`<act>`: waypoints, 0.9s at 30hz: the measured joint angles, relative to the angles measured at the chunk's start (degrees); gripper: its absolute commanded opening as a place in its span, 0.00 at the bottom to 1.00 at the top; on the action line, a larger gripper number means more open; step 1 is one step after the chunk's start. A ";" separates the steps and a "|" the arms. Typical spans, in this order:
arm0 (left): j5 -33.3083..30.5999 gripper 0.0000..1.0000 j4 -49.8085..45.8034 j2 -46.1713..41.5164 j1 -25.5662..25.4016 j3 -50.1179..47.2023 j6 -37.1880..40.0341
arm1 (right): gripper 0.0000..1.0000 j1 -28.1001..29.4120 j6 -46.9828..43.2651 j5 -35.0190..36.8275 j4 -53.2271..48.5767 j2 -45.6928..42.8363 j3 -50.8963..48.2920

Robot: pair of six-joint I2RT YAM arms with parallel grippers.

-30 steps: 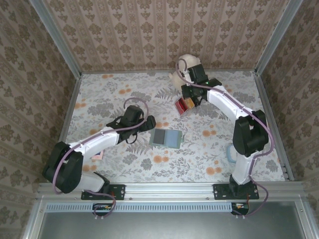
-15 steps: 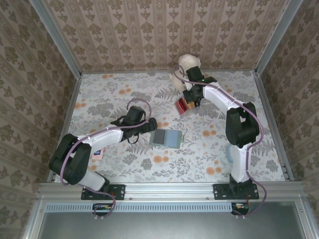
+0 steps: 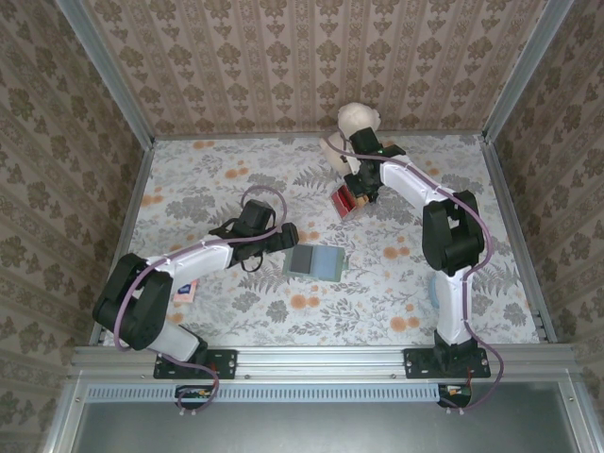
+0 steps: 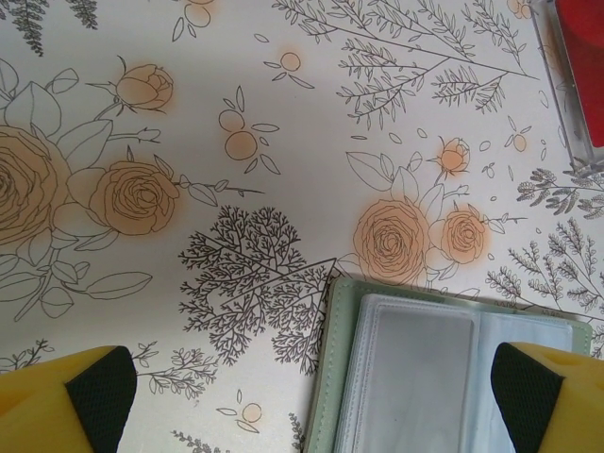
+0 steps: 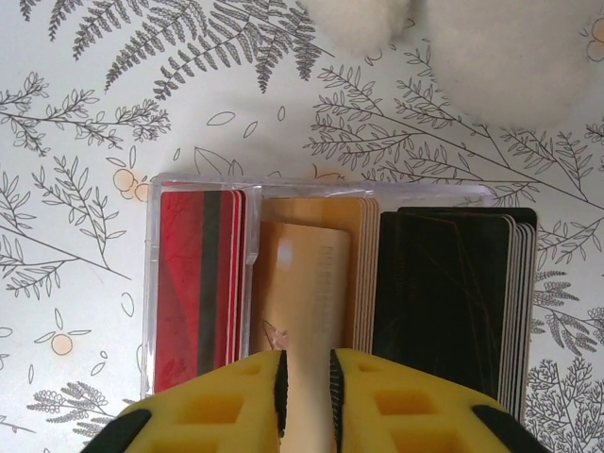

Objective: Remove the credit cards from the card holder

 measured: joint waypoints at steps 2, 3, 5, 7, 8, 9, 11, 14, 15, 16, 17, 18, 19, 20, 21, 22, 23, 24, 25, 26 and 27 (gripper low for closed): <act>0.26 1.00 0.00 0.00 0.00 0.00 0.00 | 0.28 0.00 0.46 0.28 0.00 0.00 0.37; 0.39 1.00 0.00 0.00 0.00 0.00 0.00 | 0.29 0.00 0.85 0.31 -0.04 0.00 0.52; 0.68 1.00 0.00 0.00 0.00 0.00 0.00 | 0.34 0.00 1.88 0.28 -0.07 -0.09 0.61; 1.05 1.00 0.00 -0.02 -0.07 0.00 -0.02 | 0.39 0.02 3.23 0.22 -0.17 -0.61 0.35; 1.25 0.99 0.00 -0.02 -0.11 0.00 -0.02 | 0.41 0.02 4.13 0.02 -0.20 -1.36 -0.20; 1.51 0.99 -0.02 -0.02 -0.26 0.00 -0.04 | 0.43 0.07 4.96 -0.28 -0.17 -2.51 -1.05; 2.05 0.97 -0.02 -0.02 -0.87 0.00 -0.09 | 0.48 0.26 7.43 -1.16 -0.07 -6.19 -3.93; 3.02 0.92 -0.13 -0.02 -2.51 0.00 -0.48 | 0.54 1.03 11.72 -4.15 0.98 -13.90 -10.34; 3.43 0.90 -0.22 -0.02 -3.13 0.00 -0.79 | 0.54 1.64 13.14 -5.31 1.55 -16.55 -12.79; 3.74 0.86 -0.31 -0.02 -3.78 0.00 -1.11 | 0.55 2.60 14.64 -6.64 2.21 -19.28 -15.50; 4.09 0.82 -0.46 -0.02 -4.48 0.00 -1.49 | 0.55 3.89 16.11 -7.80 2.86 -21.68 -17.99; 4.24 0.80 -0.72 -0.02 -5.09 0.00 -1.86 | 0.55 5.29 17.42 -8.70 3.41 -23.34 -20.00; 4.26 0.77 -1.09 -0.04 -5.68 0.00 -2.21 | 0.54 6.99 18.86 -9.57 3.96 -24.63 -21.94; 4.24 0.72 -1.57 -0.07 -6.25 0.00 -2.71 | 0.54 8.63 20.26 -10.32 4.52 -25.33 -23.63; 4.24 0.69 -1.99 -0.13 -6.69 -0.02 -3.21 | 0.53 9.99 21.64 -10.97 5.07 -25.55 -24.96; 4.26 0.64 -2.40 -0.31 -7.04 -0.02 -3.72 | 0.51 11.52 22.97 -11.74 5.75 -25.55 -26.45; 4.26 0.60 -2.67 -0.52 -7.23 -0.11 -4.35 | 0.49 12.87 24.39 -12.81 6.40 -25.51 -28.15; 4.33 0.58 -2.78 -0.68 -7.30 -0.20 -4.83 | 0.49 13.77 25.40 -13.79 6.64 -25.44 -29.51; 4.66 0.57 -2.67 -0.79 -7.30 -0.37 -5.18 | 0.48 14.51 26.27 -14.67 7.04 -25.38 -30.73; 5.03 0.57 -2.58 -0.79 -7.30 -0.50 -5.44 | 0.47 15.17 27.17 -15.72 7.50 -25.18 -31.91; 5.40 0.56 -2.60 -0.74 -7.30 -0.55 -5.60 | 0.47 15.65 27.71 -16.52 7.91 -24.87 -32.70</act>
